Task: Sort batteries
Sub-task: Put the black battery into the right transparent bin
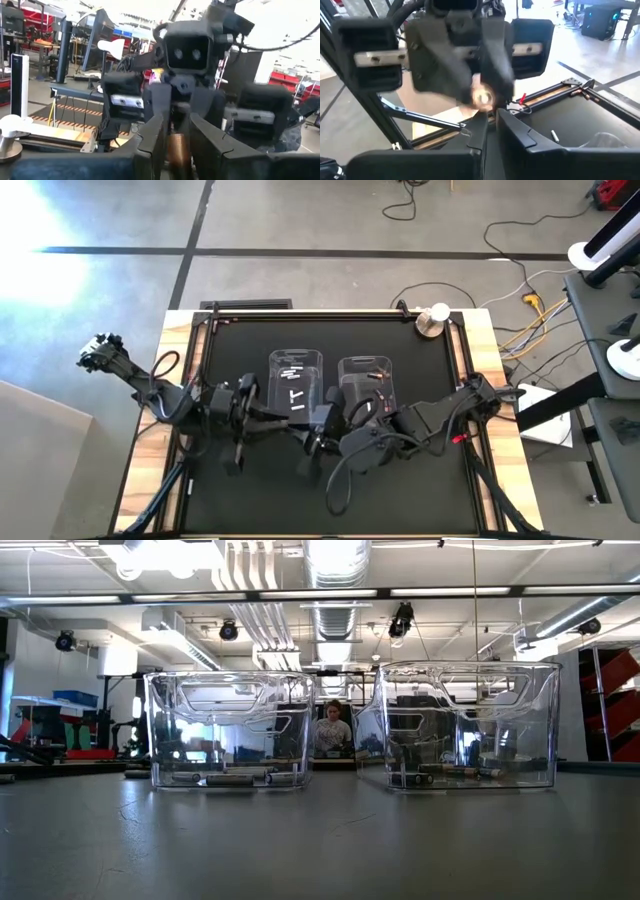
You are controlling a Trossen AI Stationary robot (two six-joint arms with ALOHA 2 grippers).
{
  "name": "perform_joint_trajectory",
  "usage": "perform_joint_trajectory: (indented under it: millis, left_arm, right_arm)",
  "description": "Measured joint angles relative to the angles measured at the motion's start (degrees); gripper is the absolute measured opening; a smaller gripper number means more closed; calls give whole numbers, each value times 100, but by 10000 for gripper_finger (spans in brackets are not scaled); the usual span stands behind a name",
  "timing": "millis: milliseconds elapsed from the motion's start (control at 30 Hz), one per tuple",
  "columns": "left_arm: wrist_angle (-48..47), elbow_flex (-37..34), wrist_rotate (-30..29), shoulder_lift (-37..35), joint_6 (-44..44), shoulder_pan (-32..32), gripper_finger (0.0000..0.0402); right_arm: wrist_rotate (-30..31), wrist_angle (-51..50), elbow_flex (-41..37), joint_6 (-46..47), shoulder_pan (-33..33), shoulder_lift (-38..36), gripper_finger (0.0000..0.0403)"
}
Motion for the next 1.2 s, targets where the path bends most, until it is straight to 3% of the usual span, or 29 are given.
perform_joint_trajectory:
  millis: [233, 433, 667, 867, 1033, 1200]
  left_arm:
    - [-378, 0, -263, -154, 62, 16, 77]
    - [-1996, 0, -524, -556, -297, 26, 77]
    - [-5223, -7, -332, -820, -1898, -272, 77]
    - [-7042, -496, 171, -711, -3781, -1261, 78]
    - [-6764, -1482, 954, -596, -4826, -1754, 100]
    - [-5431, -2506, 950, -215, -4414, -1861, 139]
  right_arm:
    - [-74, -15, 0, -159, -96, -119, 9]
    - [-96, -692, 0, 222, -100, -149, 8]
    - [-545, -1438, -9, 571, 1, 78, 13]
    - [-709, -1419, -24, 600, 100, 377, 36]
    - [-696, -1337, -24, 787, 129, 477, 72]
    - [-677, -1352, -28, 1039, 129, 450, 102]
